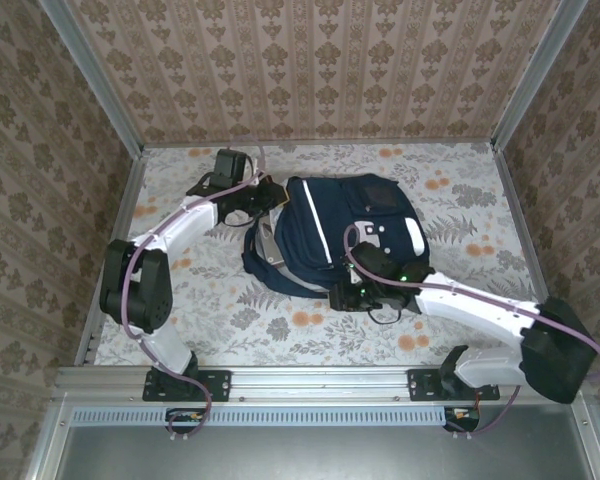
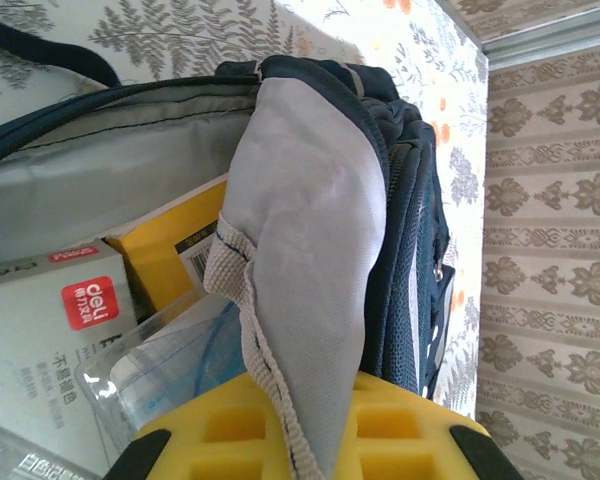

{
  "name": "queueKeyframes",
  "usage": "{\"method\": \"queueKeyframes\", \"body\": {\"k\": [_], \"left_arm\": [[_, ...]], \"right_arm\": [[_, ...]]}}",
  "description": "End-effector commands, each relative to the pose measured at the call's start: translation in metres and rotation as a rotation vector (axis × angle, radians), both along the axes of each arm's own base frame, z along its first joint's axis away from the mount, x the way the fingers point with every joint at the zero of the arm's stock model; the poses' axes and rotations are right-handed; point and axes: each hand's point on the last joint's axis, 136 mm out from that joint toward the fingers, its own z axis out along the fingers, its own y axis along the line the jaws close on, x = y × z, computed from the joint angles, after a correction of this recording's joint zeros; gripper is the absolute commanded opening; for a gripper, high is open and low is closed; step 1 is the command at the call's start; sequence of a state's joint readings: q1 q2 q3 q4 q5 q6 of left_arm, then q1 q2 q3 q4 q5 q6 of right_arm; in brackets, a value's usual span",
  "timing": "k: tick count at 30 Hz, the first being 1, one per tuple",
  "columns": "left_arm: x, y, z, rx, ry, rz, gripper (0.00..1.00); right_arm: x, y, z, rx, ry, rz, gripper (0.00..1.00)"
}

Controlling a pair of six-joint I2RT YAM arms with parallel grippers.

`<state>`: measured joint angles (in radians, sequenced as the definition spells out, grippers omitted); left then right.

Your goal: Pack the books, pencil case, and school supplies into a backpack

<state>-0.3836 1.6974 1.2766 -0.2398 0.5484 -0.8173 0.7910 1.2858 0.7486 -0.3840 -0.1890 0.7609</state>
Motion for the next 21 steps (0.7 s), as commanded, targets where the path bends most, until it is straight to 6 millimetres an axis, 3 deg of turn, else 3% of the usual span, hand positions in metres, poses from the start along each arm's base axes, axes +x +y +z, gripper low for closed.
{"method": "queueKeyframes", "body": {"k": [1,6,10,13,17,21], "left_arm": [[0.006,0.036,0.034,0.027,-0.084,0.136,0.0],[-0.017,0.055,0.034,0.061,-0.072,0.164,0.0],[-0.048,0.063,0.018,0.079,-0.021,0.163,0.0],[-0.074,0.06,0.009,0.085,0.004,0.157,0.0],[-0.102,0.049,0.005,0.07,0.028,0.153,0.0],[-0.129,0.015,0.011,0.034,0.028,0.101,0.0]], "right_arm": [[0.032,0.01,0.0,0.027,-0.059,-0.084,0.34],[0.083,-0.013,-0.005,-0.031,-0.085,-0.188,0.35],[0.129,-0.034,0.006,-0.06,-0.143,-0.241,0.35],[0.162,-0.037,0.006,-0.05,-0.142,-0.243,0.36],[0.207,-0.025,0.002,-0.042,-0.124,-0.212,0.36],[0.252,-0.014,0.011,-0.021,-0.145,-0.203,0.37]]}}
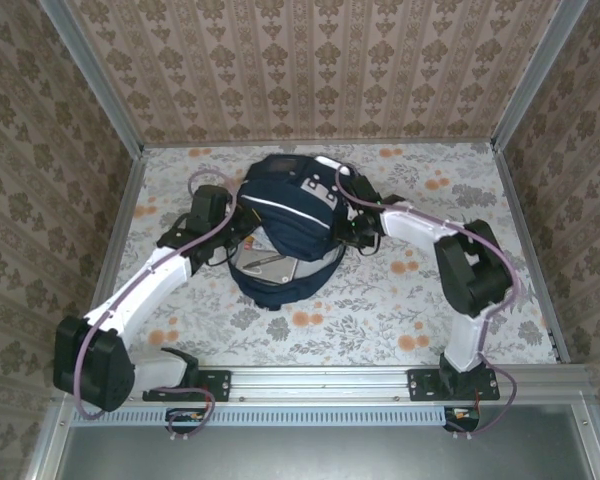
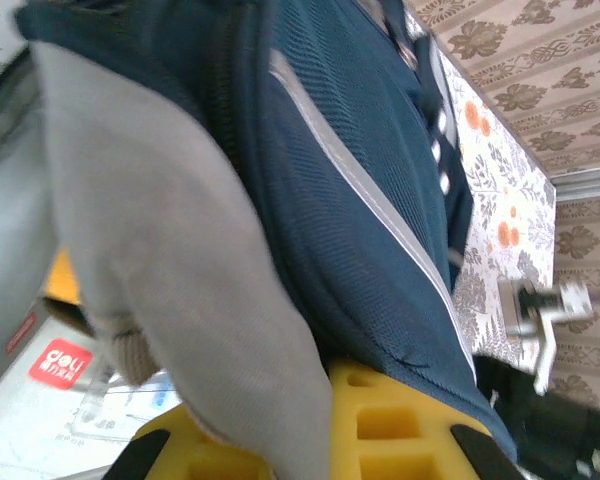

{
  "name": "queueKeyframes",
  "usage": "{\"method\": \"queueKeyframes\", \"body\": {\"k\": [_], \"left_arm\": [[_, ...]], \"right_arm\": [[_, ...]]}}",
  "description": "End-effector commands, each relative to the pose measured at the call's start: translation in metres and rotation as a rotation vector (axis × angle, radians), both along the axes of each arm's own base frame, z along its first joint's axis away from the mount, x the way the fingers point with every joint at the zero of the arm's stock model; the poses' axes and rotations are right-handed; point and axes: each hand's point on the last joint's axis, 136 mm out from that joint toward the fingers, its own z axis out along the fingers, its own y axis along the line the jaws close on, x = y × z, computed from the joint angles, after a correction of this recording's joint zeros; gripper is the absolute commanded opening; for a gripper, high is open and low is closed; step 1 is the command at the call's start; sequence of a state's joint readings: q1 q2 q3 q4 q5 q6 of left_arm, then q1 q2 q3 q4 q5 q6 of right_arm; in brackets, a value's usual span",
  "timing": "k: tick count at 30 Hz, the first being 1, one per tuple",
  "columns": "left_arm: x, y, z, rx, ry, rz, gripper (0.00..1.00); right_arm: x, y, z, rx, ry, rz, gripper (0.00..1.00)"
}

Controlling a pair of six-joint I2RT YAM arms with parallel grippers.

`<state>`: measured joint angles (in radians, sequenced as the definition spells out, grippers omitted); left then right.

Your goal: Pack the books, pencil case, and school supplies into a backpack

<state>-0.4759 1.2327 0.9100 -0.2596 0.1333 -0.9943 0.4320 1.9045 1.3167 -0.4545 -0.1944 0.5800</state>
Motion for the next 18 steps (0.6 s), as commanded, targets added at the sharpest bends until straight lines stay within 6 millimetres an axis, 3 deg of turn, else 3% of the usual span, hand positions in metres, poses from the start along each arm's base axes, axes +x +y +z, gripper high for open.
{"method": "queueKeyframes", "body": {"k": [1,5,9,10,13,15,18], "left_arm": [[-0.061,-0.057,0.002,-0.094,0.101,-0.236,0.0],[-0.077,-0.098,0.005,-0.124,0.099,-0.275,0.0],[-0.081,-0.139,0.003,-0.124,0.086,-0.299,0.01],[-0.08,-0.15,0.006,-0.128,0.078,-0.309,0.09],[-0.072,-0.176,0.009,-0.127,0.067,-0.348,0.49],[-0.07,-0.185,0.013,-0.106,0.06,-0.374,0.6],[-0.07,-0.182,0.019,-0.057,0.053,-0.394,0.76]], "right_arm": [[0.069,0.02,0.042,0.088,-0.17,0.008,0.37],[0.102,0.029,0.042,0.125,-0.14,0.023,0.38],[0.115,0.023,0.049,0.121,-0.144,0.023,0.39],[0.114,0.019,0.054,0.121,-0.153,0.02,0.4],[0.102,-0.004,0.071,0.101,-0.172,-0.01,0.45],[0.088,-0.02,0.081,0.08,-0.184,-0.029,0.49],[0.059,-0.042,0.094,0.053,-0.199,-0.049,0.51]]}}
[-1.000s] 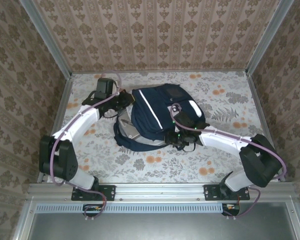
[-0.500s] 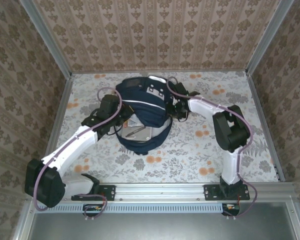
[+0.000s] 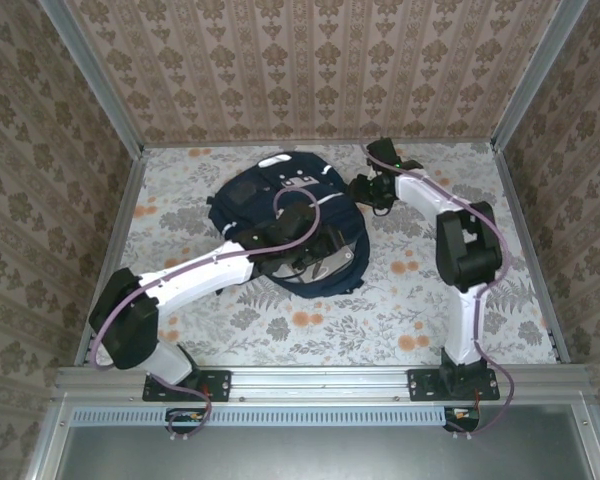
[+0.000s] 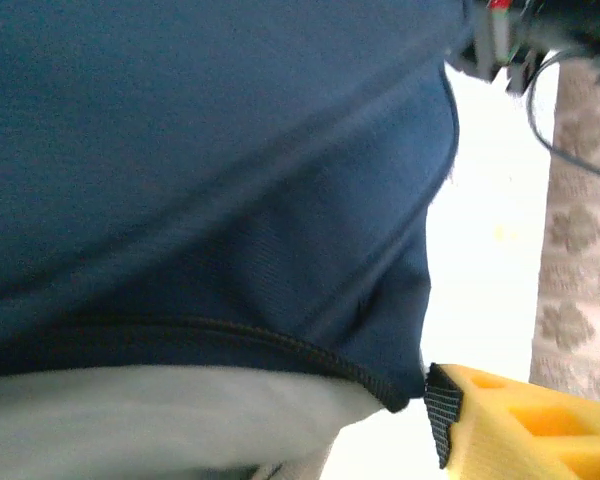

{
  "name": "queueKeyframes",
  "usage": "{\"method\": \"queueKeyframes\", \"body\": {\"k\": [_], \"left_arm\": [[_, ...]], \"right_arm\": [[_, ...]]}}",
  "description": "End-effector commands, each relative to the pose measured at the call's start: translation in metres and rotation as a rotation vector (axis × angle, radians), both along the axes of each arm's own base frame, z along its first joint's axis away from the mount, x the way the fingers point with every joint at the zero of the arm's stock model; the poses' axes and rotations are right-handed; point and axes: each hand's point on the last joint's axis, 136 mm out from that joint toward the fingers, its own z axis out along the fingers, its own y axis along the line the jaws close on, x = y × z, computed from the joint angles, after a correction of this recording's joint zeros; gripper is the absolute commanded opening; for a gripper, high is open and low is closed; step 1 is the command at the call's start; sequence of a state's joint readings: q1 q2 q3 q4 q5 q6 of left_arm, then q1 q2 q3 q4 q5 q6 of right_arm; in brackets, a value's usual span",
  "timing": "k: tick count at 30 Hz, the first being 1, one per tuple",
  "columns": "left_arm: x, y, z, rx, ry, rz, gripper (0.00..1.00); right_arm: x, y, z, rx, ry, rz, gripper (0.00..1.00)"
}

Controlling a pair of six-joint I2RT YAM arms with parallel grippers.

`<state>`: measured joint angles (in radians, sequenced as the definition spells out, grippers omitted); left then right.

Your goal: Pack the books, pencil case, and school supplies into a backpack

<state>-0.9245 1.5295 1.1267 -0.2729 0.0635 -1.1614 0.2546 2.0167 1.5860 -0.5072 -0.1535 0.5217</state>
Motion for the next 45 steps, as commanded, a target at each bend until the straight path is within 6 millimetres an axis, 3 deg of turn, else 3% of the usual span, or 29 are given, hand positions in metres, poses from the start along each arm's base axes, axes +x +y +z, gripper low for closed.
{"method": "queueKeyframes", "body": {"k": [1,3,9,15,19,22,26,32,36,39,41,45], "left_arm": [[-0.002,-0.015,0.043,-0.063,-0.072,-0.107,0.83],[-0.008,-0.004,0.046,-0.033,-0.083,-0.125,0.98],[-0.028,0.052,0.05,0.038,-0.064,-0.14,1.0],[-0.037,0.11,0.055,0.051,-0.077,-0.073,1.0],[-0.022,0.156,0.024,0.042,-0.029,0.027,1.0],[-0.004,0.185,-0.01,0.039,-0.002,0.089,0.97],[0.019,0.209,-0.052,0.009,0.048,0.158,0.82],[0.053,0.212,-0.074,0.032,0.052,0.149,0.69],[0.069,0.208,-0.075,0.034,0.043,0.155,0.65],[0.071,0.2,-0.076,0.003,0.048,0.157,0.64],[0.068,0.189,-0.078,0.001,0.048,0.144,0.64],[0.061,0.162,-0.078,-0.002,0.055,0.111,0.65]], "right_arm": [[-0.046,0.016,0.061,0.051,-0.081,0.093,0.52],[-0.07,0.005,0.065,0.038,-0.084,0.077,0.53],[-0.143,-0.015,0.073,0.073,-0.097,0.0,0.55],[-0.2,0.004,0.06,0.141,-0.075,-0.011,0.56],[-0.218,0.03,0.048,0.188,-0.051,0.01,0.56],[-0.222,0.049,0.036,0.231,-0.034,0.014,0.56],[-0.22,0.073,0.018,0.226,0.008,0.046,0.57],[-0.199,0.079,0.001,0.164,0.006,0.026,0.54],[-0.187,0.063,-0.009,0.085,0.001,-0.015,0.47],[-0.173,0.043,-0.018,0.055,0.007,-0.049,0.35],[-0.159,0.028,-0.02,0.038,0.002,-0.066,0.21],[-0.13,0.003,-0.019,-0.003,-0.007,-0.07,0.19]]}}
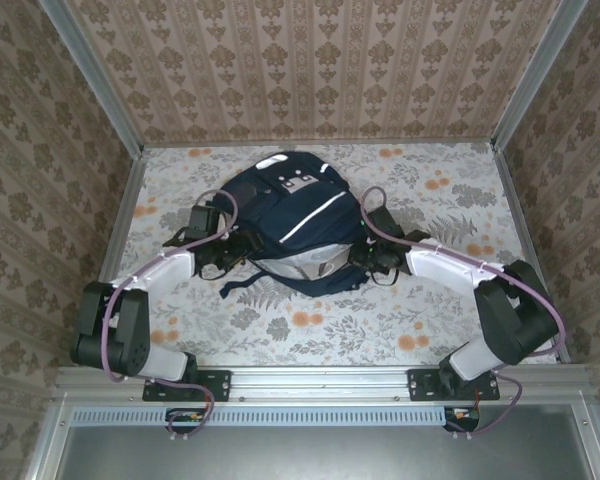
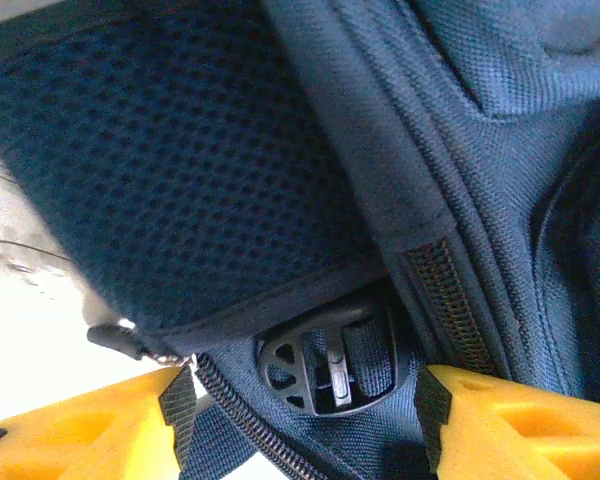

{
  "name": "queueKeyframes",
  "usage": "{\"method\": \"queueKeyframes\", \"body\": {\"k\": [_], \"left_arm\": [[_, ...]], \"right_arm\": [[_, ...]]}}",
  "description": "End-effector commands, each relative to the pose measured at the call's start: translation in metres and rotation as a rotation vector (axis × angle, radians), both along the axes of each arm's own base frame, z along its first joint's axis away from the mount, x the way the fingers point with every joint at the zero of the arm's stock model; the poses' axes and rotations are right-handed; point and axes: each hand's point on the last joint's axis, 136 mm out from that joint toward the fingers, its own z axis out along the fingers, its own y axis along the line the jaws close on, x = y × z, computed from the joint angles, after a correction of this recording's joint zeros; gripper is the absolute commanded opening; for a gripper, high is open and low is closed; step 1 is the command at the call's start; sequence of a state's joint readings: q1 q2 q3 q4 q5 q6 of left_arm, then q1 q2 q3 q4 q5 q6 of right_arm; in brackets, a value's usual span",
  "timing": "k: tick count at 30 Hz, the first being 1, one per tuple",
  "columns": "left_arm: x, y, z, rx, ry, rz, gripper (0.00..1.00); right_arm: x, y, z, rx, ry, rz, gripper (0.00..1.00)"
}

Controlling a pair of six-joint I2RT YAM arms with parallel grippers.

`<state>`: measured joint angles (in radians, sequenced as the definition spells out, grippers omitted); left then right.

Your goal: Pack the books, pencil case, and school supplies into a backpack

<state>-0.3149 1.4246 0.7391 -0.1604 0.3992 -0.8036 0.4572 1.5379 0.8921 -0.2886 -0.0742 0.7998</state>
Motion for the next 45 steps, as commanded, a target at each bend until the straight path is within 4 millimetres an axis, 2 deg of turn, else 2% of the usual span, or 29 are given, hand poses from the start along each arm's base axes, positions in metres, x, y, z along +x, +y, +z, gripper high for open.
{"method": "queueKeyframes", "body": {"k": [1,3,5,9,13,17,19,22,28,32,37,45], "left_arm": [[0.002,-0.03,0.011,-0.042,-0.031,-0.022,0.65],[-0.002,-0.044,0.014,-0.05,-0.041,-0.032,0.65],[-0.012,-0.072,0.018,-0.063,-0.051,-0.073,0.65],[-0.021,-0.107,0.025,-0.073,-0.064,-0.112,0.65],[-0.026,-0.119,0.03,-0.081,-0.072,-0.116,0.69],[-0.028,-0.111,0.038,-0.065,-0.101,-0.112,0.73],[-0.027,-0.112,0.043,-0.062,-0.129,-0.134,0.75],[-0.027,-0.124,0.043,-0.087,-0.128,-0.184,0.74],[-0.031,-0.133,0.039,-0.088,-0.132,-0.202,0.73],[-0.036,-0.134,0.036,-0.093,-0.134,-0.206,0.73],[-0.042,-0.139,0.033,-0.099,-0.139,-0.22,0.73],[-0.046,-0.144,0.034,-0.097,-0.151,-0.233,0.73]], "right_arm": [[0.035,-0.025,0.009,-0.082,-0.056,0.006,0.19],[0.048,-0.032,0.011,-0.088,-0.056,0.014,0.2],[0.061,-0.039,0.014,-0.095,-0.058,0.017,0.22],[0.068,-0.054,0.026,-0.086,-0.043,-0.019,0.27],[0.048,-0.061,0.051,-0.065,-0.046,-0.058,0.4],[0.02,-0.063,0.078,-0.006,-0.057,-0.117,0.41],[0.007,-0.056,0.096,0.033,-0.083,-0.126,0.42],[-0.001,-0.044,0.106,0.062,-0.075,-0.124,0.42],[0.002,-0.012,0.108,0.11,-0.028,-0.114,0.43],[0.007,0.003,0.096,0.095,0.025,-0.113,0.44],[0.014,0.008,0.091,0.086,0.038,-0.129,0.48],[0.024,0.01,0.07,0.04,0.097,-0.141,0.5]]}}
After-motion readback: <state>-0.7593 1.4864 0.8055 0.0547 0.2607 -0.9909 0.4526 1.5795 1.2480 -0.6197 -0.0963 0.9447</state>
